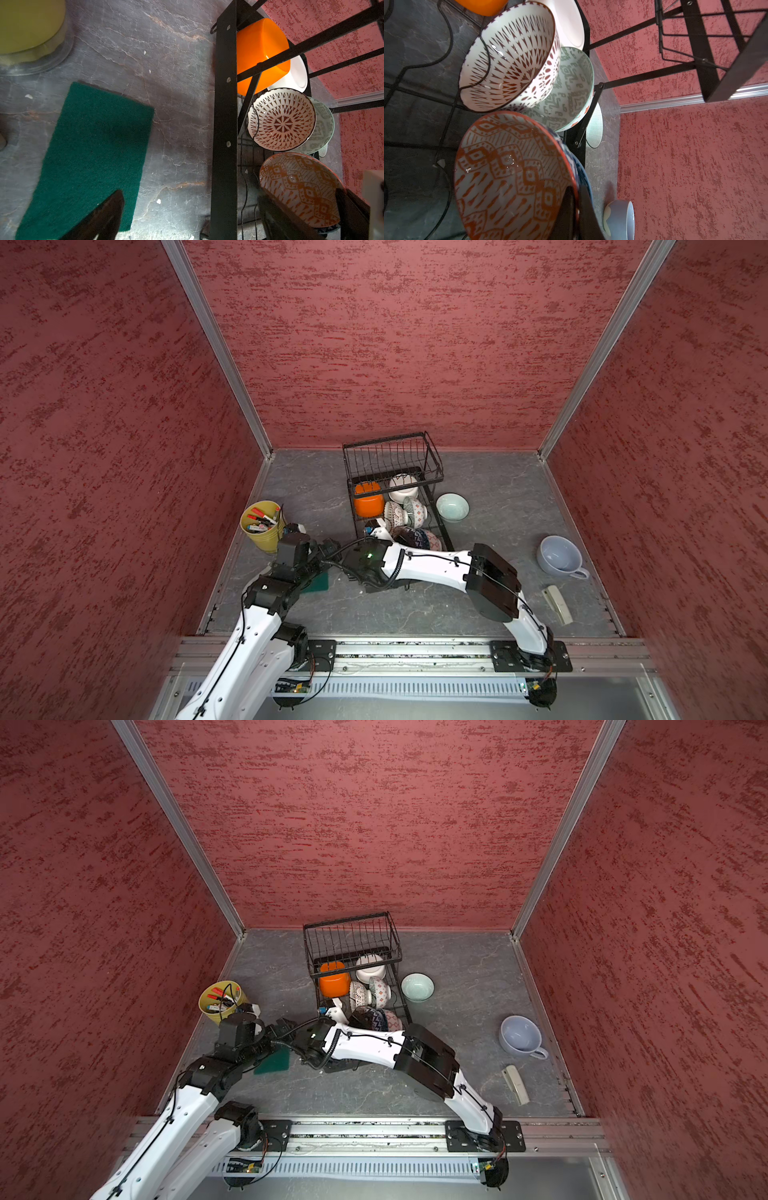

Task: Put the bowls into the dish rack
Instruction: 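Lower the orange-patterned bowl upright into slots beside the blue bowl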

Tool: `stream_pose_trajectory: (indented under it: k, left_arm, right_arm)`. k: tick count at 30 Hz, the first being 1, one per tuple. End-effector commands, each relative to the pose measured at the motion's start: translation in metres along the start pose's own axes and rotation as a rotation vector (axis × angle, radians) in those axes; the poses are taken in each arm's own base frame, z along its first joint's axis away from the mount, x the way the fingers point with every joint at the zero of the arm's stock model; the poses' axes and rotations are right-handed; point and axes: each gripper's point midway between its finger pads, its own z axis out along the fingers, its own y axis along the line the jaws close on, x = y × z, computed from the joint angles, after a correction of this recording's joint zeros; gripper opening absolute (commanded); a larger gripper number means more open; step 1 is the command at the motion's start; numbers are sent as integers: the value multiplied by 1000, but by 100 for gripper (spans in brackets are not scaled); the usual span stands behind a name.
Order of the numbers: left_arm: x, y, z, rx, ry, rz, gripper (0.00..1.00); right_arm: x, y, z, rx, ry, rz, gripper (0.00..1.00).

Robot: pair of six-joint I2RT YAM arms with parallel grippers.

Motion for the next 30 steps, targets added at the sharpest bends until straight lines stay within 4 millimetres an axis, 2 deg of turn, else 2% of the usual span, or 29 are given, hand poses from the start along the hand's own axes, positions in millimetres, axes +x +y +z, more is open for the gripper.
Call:
stream_pose_trajectory:
  k: [1,20,26,30]
  left_arm:
    - [-20,-29,-10,133,-73,10,100]
    - [-19,-23,-12,135,-81,-3,100]
    - [-19,-22,-14,135,-82,-7,100]
    - [-18,-22,-14,139,-82,-10,100]
  right_arm:
    - [15,20,6,30,37,-135,0]
    - [18,86,-11,-84,65,-188,0]
    - [17,104,-17,-153,81,-171,0]
    - [15,109,-21,-185,84,-151,0]
